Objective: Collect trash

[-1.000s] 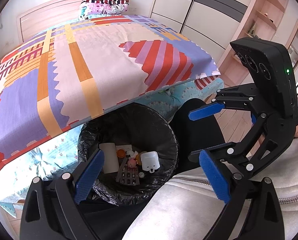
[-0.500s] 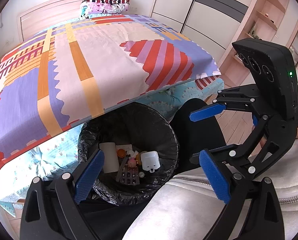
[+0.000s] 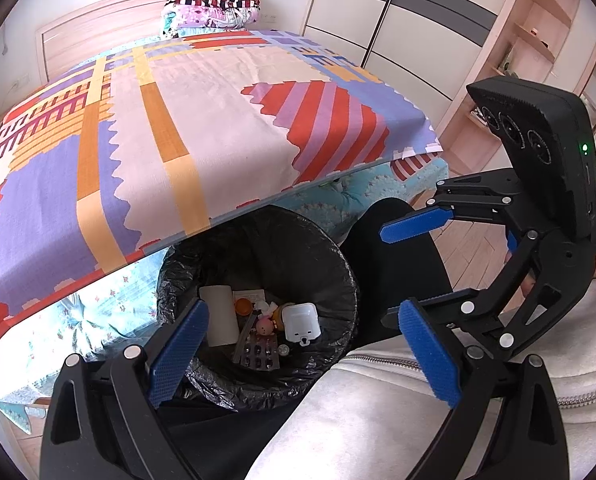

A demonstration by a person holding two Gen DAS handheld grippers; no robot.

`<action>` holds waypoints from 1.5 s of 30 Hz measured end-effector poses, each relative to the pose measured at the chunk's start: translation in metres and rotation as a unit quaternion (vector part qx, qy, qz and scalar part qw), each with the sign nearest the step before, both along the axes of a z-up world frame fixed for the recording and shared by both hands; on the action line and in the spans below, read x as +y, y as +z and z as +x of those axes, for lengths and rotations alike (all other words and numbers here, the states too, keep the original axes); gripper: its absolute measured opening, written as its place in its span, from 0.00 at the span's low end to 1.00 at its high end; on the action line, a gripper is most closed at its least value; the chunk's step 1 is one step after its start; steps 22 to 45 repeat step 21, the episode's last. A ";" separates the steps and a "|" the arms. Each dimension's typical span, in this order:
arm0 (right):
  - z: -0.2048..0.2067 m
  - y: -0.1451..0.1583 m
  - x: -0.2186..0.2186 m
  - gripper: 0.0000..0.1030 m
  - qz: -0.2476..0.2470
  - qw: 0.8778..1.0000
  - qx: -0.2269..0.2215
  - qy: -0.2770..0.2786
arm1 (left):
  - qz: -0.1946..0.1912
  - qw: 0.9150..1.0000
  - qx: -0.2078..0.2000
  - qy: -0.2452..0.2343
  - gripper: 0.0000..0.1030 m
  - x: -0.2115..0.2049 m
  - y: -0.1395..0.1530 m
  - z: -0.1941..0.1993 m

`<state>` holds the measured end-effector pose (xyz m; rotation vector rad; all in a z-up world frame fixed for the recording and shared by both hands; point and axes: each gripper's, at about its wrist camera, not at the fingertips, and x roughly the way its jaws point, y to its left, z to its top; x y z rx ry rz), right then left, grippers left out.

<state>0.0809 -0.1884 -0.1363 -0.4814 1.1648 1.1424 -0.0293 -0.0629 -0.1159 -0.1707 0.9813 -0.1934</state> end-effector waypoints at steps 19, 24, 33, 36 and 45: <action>-0.001 0.000 0.000 0.73 0.000 1.000 0.000 0.000 | -0.002 1.000 0.000 0.003 0.90 0.002 0.000 0.001; -0.001 0.000 0.000 0.73 0.000 1.000 0.000 0.000 | -0.004 1.000 0.001 0.002 0.90 0.002 -0.001 0.001; -0.001 0.000 0.000 0.73 0.000 1.000 0.000 0.000 | -0.004 1.000 0.001 0.002 0.90 0.002 -0.001 0.001; -0.001 0.000 0.000 0.73 0.000 1.000 0.000 0.000 | -0.004 1.000 0.001 0.002 0.90 0.002 -0.001 0.001; -0.001 0.000 0.000 0.73 0.000 1.000 0.000 0.000 | -0.004 1.000 0.001 0.002 0.90 0.002 -0.001 0.001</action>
